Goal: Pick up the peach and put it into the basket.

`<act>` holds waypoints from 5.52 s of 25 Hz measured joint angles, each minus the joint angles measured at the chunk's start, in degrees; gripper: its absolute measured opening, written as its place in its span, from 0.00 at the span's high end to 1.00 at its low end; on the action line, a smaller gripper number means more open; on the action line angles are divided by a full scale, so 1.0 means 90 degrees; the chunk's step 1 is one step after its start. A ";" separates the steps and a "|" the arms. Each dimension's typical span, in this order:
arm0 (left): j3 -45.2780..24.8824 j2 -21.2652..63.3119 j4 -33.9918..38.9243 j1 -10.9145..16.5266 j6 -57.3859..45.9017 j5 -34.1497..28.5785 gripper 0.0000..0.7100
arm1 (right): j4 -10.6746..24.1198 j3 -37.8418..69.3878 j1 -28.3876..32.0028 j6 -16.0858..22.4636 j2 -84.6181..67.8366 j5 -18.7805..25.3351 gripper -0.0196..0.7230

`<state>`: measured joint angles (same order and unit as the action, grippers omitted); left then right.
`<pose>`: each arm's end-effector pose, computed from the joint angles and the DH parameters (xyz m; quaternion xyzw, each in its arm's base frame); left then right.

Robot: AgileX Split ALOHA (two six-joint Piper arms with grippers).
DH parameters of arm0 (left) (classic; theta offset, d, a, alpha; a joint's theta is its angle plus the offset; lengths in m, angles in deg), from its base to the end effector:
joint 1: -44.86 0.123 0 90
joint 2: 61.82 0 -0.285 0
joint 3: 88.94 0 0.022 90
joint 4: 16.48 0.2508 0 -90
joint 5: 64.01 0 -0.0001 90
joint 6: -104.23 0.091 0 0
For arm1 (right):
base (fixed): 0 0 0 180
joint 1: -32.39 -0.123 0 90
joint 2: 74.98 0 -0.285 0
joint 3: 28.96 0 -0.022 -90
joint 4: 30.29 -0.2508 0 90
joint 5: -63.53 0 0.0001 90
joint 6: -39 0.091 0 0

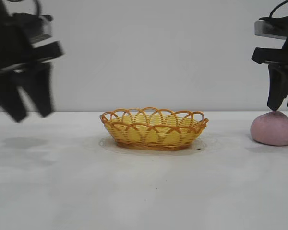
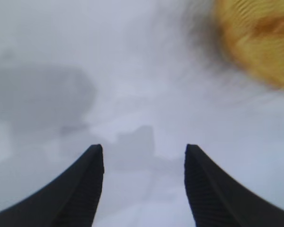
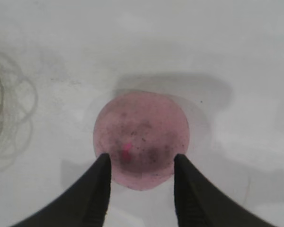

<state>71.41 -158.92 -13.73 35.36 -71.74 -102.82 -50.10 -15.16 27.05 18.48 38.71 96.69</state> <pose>0.3029 -0.0479 0.2297 0.1301 0.9685 0.0085 0.2123 0.3556 0.0502 0.1652 -0.0943 0.9747 0.0941 0.1796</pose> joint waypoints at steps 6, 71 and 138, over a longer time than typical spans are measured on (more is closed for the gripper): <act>-0.1178 0.1695 0.0580 0.0000 -0.0562 -0.0168 0.52 | -0.0329 0.0000 0.0000 -0.0312 0.0000 0.0000 0.61; -0.3313 1.0035 -0.0221 0.1018 -0.0195 -0.2799 0.52 | -0.0575 0.0000 0.0000 -0.0680 0.0418 -0.0326 0.61; -0.3313 1.0049 -0.0221 0.1046 -0.0206 -0.2810 0.52 | 0.1068 0.0150 0.1122 0.1882 -0.3173 0.1319 0.47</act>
<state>41.59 -68.48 -15.71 44.77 -73.59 -128.11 -40.49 -13.81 37.14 35.42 10.15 108.57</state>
